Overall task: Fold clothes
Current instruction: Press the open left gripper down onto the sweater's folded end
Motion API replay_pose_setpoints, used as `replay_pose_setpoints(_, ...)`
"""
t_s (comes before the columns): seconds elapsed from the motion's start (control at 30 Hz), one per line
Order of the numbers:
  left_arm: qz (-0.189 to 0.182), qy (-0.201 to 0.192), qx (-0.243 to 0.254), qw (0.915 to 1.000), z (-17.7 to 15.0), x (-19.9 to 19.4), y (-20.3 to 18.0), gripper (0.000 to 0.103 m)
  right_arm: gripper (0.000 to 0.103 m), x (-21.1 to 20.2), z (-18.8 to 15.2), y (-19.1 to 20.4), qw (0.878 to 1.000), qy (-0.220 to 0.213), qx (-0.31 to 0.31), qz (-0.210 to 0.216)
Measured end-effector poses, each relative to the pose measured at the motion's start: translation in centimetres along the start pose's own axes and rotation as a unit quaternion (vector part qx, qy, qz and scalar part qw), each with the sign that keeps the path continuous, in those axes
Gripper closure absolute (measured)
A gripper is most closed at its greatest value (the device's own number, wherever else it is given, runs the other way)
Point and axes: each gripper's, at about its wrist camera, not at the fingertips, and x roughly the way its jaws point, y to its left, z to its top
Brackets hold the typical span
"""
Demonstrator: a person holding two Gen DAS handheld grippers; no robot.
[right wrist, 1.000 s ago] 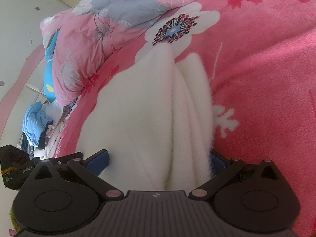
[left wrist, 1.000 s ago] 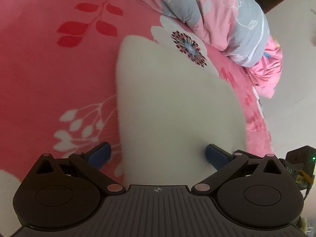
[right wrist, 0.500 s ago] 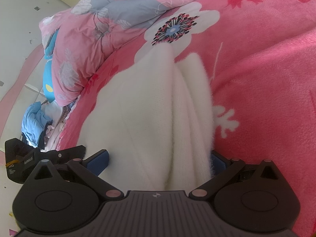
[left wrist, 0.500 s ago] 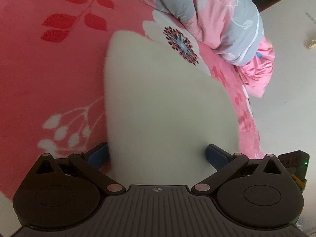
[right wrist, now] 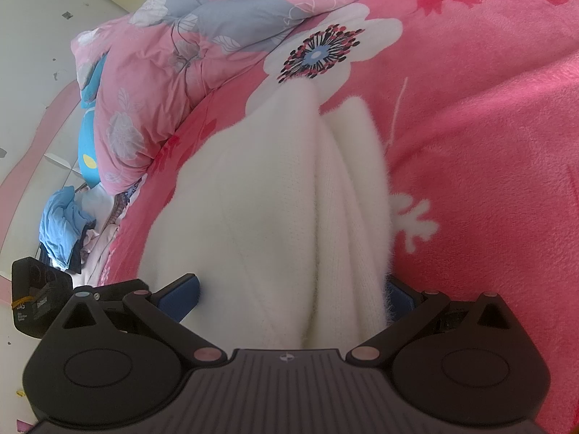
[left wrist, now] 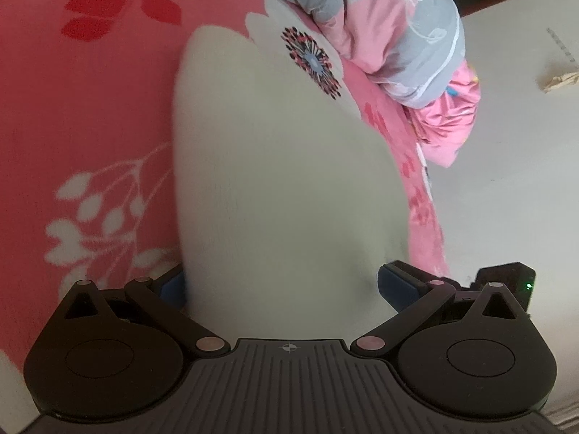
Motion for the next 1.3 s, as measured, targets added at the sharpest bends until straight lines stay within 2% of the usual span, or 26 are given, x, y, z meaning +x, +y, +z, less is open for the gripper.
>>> replay_pose_setpoints(0.17, 0.003, 0.009, 0.02, 0.9998, -0.5, 0.3, -0.4, 0.0, 0.0, 0.0, 0.0, 0.0, 1.0, 0.0, 0.0, 0.0)
replay_pose_setpoints(0.4, -0.018, 0.021, -0.007, 0.9996, 0.7, 1.1, 0.5, 0.0, 0.0, 0.0, 0.0, 0.0, 1.0, 0.001, -0.001, 0.001)
replay_pose_setpoints(0.7, -0.028, 0.027, -0.015, 0.9991, 1.3, 1.5, 0.7, 0.0, 0.0, 0.0, 0.2, -0.1, 1.0, 0.004, -0.003, 0.007)
replay_pose_setpoints(1.3, -0.019, 0.009, 0.018, 0.9996, 0.8, 1.8, 0.2, 0.0, 0.0, 0.0, 0.2, -0.1, 1.0, 0.008, -0.017, 0.016)
